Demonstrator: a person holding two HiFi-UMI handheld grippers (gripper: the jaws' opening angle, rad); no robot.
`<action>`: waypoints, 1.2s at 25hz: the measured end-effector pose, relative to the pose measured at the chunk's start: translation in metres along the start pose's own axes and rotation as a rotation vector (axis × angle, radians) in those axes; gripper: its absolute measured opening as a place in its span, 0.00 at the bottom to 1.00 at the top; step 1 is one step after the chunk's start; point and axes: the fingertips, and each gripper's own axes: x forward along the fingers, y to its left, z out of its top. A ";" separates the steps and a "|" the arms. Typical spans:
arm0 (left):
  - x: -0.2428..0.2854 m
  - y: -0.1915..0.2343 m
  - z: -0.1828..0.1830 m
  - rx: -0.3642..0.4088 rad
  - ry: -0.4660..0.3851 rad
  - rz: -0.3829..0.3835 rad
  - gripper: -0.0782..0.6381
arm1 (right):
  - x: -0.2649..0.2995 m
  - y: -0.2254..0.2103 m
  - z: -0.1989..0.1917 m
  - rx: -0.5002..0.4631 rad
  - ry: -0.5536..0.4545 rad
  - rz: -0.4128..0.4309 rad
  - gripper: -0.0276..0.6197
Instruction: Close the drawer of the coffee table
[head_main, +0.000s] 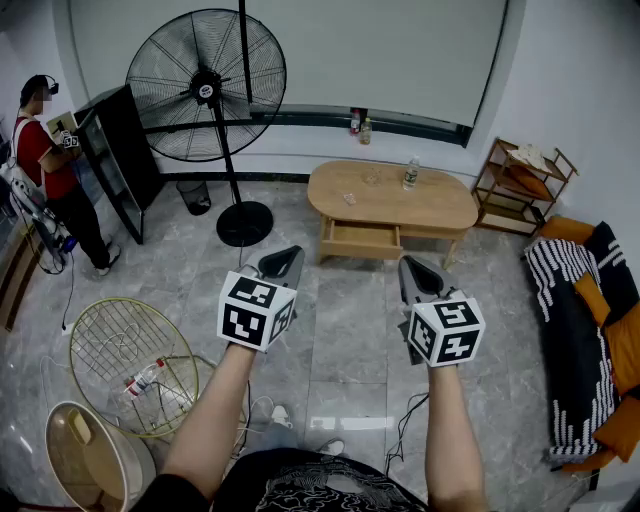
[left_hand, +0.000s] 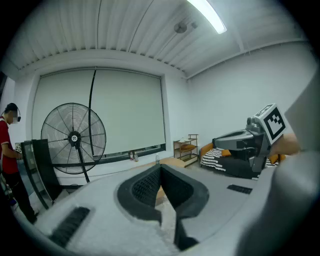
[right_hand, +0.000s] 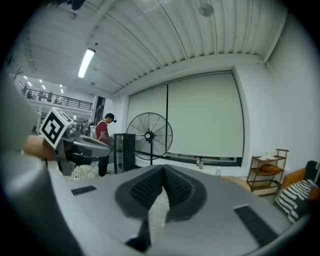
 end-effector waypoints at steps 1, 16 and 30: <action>0.002 -0.003 0.000 0.001 0.002 -0.001 0.11 | -0.001 -0.002 0.000 0.001 -0.002 -0.002 0.05; 0.025 -0.033 0.000 0.005 0.016 0.000 0.12 | -0.009 -0.027 -0.013 0.015 0.002 0.016 0.24; 0.084 -0.007 0.004 -0.012 0.021 -0.021 0.12 | 0.045 -0.056 -0.016 0.024 0.032 0.017 0.41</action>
